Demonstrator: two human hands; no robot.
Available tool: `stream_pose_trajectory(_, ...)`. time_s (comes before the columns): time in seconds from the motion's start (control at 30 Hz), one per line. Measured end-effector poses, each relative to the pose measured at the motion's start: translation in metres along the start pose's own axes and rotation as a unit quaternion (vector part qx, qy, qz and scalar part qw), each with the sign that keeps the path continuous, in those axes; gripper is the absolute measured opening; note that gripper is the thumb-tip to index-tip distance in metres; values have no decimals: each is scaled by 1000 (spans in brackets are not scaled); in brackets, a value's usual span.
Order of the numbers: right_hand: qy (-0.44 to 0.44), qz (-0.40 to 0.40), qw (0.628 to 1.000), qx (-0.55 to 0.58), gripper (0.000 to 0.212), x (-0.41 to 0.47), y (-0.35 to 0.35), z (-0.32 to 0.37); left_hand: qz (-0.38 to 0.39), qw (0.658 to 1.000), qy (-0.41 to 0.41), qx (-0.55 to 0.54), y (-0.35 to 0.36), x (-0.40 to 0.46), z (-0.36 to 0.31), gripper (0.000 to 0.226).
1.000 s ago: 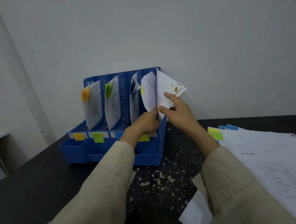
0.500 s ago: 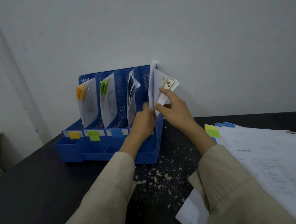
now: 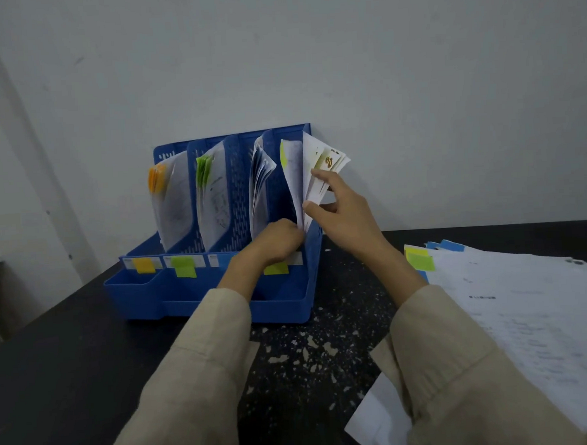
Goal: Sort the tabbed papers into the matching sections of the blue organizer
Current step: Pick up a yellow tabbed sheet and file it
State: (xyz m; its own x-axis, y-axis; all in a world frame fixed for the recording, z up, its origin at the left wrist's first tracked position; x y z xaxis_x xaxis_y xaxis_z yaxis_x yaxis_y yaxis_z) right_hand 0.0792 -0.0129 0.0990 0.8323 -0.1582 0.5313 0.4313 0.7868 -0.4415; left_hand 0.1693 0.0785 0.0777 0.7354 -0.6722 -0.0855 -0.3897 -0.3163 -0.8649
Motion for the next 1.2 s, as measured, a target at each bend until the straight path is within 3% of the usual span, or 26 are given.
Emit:
stream_pose_trajectory(0.1, -14, -6, 1000, -2, 47, -1, -1, 2, -84, 995, 38, -34, -7, -8, -3, 25)
stream_pose_trajectory(0.2, -20, -3, 1000, 7, 45, -2, 1, 3, -88, 987, 101, -90, -2, -14, -12, 39)
stream_pose_trajectory(0.33, -28, -8, 1000, 0, 43, -2, 2, 4, -15, 993, 92, -77, 10, -12, -7, 50)
stream_pose_trajectory(0.47, -25, -2, 1000, 3, 46, -3, 4, 6, 65, 997, 27, 17, 13, -5, 4, 54)
stream_pose_trajectory(0.7, -30, -3, 1000, -2, 52, -3, 6, 6, 102, 993, -4, 67, 10, -7, -2, 77)
stream_pose_trajectory(0.77, -30, -7, 1000, 2, 59, -3, 5, 6, 80, 995, 0, 62, 8, -8, -1, 79)
stream_pose_trajectory(0.87, -35, -7, 999, 11, 73, -4, 3, 8, -17, 999, 46, 16, 5, -10, 1, 39)
stream_pose_trajectory(0.97, -28, -3, 999, 19, 82, -4, 3, 9, -112, 987, 99, -51, 4, -17, 1, 32)
stream_pose_trajectory(1.03, -24, -4, 999, 25, 87, -5, 4, 8, -136, 979, 127, -79, 6, -20, -2, 15)
stream_pose_trajectory(1.2, -7, -14, 999, 36, 93, -3, 3, 5, -163, 969, 154, -107, 11, -18, -1, 46)
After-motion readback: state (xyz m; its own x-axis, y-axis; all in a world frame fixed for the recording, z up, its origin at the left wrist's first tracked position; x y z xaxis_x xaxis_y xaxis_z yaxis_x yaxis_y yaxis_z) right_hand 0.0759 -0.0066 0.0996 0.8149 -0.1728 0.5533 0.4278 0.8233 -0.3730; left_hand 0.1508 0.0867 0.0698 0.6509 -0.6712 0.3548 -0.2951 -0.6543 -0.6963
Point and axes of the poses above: each hand's wrist, its own x-axis towards the middle knuckle, its own y-axis out of the palm, z = x × y, the point moved 3 cm from there along x, towards the middle knuckle, and after that the axes turned 11 degrees about z, right-handed, at the moved point
